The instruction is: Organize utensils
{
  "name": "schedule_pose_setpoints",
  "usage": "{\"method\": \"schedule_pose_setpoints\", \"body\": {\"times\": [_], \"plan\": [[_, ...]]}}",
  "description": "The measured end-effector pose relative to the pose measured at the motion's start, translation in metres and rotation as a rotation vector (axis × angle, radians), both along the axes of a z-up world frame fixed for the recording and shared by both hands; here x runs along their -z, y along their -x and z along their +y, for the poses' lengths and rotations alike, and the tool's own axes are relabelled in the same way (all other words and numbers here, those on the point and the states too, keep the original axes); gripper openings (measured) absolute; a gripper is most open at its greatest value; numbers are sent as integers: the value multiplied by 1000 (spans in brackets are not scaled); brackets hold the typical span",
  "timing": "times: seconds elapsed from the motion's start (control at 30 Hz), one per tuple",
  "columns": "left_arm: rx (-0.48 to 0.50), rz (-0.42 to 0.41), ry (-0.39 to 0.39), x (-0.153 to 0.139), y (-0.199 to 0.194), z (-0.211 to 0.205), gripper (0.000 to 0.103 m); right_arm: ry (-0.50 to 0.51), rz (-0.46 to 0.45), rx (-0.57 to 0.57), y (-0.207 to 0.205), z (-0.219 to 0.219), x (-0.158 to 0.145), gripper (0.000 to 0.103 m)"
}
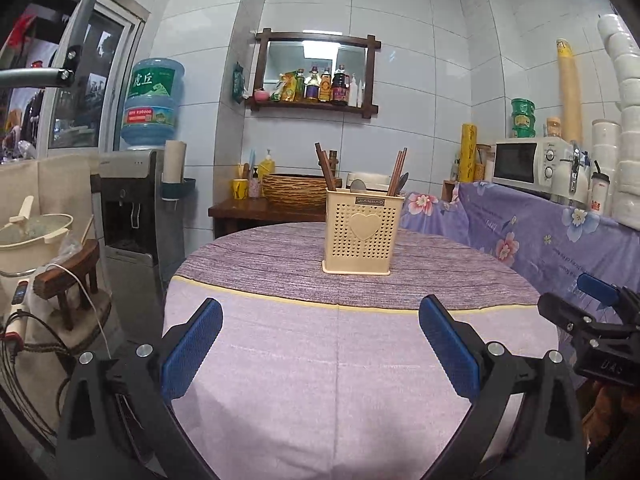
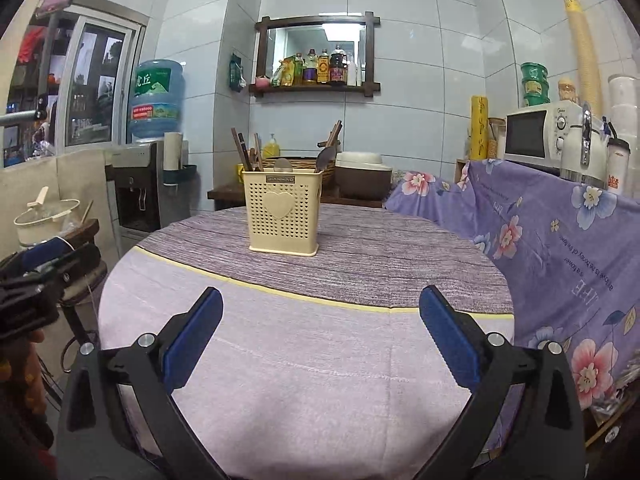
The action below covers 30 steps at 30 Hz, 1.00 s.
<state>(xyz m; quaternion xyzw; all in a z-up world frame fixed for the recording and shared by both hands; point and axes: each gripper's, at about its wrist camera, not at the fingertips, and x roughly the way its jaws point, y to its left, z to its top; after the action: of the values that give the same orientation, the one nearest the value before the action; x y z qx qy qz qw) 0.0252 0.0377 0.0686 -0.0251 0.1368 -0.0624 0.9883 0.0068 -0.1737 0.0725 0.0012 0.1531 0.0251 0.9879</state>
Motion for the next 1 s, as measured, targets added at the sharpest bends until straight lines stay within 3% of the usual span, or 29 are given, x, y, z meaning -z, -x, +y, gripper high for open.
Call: {"method": "schedule_pose_setpoints", "body": {"times": [0.47,1.0], "plan": [[22,1,33,4,7,1,98,-19,-1,1,2,0,-1,97],[37,11,17,5,9,-2,98,-16,2,-4,3,0,-1,97]]}}
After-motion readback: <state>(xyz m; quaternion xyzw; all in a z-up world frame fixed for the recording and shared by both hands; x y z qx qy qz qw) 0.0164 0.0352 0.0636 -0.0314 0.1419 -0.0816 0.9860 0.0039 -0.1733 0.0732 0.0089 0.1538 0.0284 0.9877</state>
